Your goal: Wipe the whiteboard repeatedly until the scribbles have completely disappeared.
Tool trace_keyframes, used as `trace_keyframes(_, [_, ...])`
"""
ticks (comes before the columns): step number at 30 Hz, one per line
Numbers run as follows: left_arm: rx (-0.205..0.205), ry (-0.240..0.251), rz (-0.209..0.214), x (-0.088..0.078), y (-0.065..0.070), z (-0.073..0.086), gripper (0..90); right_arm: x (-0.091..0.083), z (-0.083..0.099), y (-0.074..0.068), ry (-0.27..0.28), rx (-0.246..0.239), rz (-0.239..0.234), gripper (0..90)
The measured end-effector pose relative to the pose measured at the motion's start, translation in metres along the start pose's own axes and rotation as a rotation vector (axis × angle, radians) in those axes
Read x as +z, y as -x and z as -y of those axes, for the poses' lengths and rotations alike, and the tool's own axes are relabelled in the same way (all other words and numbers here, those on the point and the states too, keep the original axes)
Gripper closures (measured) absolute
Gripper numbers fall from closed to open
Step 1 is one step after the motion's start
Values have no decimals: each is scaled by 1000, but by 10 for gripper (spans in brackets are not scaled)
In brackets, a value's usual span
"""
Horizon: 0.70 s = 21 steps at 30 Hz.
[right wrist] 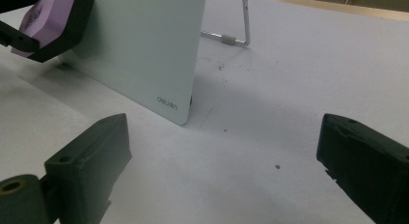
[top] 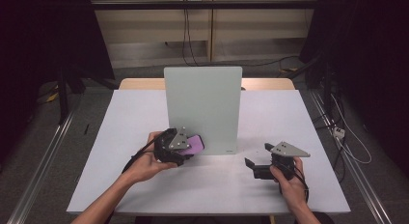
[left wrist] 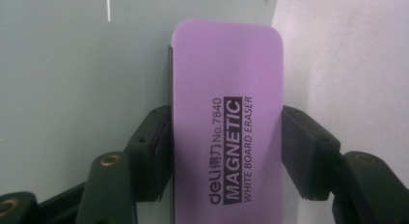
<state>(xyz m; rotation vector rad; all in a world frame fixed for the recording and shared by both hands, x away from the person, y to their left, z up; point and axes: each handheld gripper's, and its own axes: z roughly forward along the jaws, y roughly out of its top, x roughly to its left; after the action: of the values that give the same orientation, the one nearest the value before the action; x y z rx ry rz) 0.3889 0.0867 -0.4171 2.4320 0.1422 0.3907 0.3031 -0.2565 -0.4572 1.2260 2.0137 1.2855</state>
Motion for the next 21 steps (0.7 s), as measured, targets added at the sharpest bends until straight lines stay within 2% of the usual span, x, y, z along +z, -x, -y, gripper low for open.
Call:
trace_keyframes(3, [10,-10,27,6,2,-4,405,0,0,0,1,-1,0,48])
trace_keyframes(7, [33,-13,27,10,3,-10,404,0,0,0,2,3,0,48])
trace_keyframes(9, [27,1,20,7,0,-14,404,0,0,0,2,3,0,48])
trace_keyframes(11, [23,16,1,0,-5,-19,404,0,0,0,1,2,0,48])
trace_keyframes(15, [-14,91,-57,-22,-22,-28,404,0,0,0,-1,-2,0,49])
trace_keyframes(17, [-31,113,-89,-33,-29,-31,404,-1,0,0,2,-1,-2,48])
trace_keyframes(19, [-43,127,-95,-37,-33,-32,404,0,0,1,2,-2,-1,48])
trace_keyframes(21, [-37,125,-90,-34,-32,-31,404,0,0,0,0,-2,1,49])
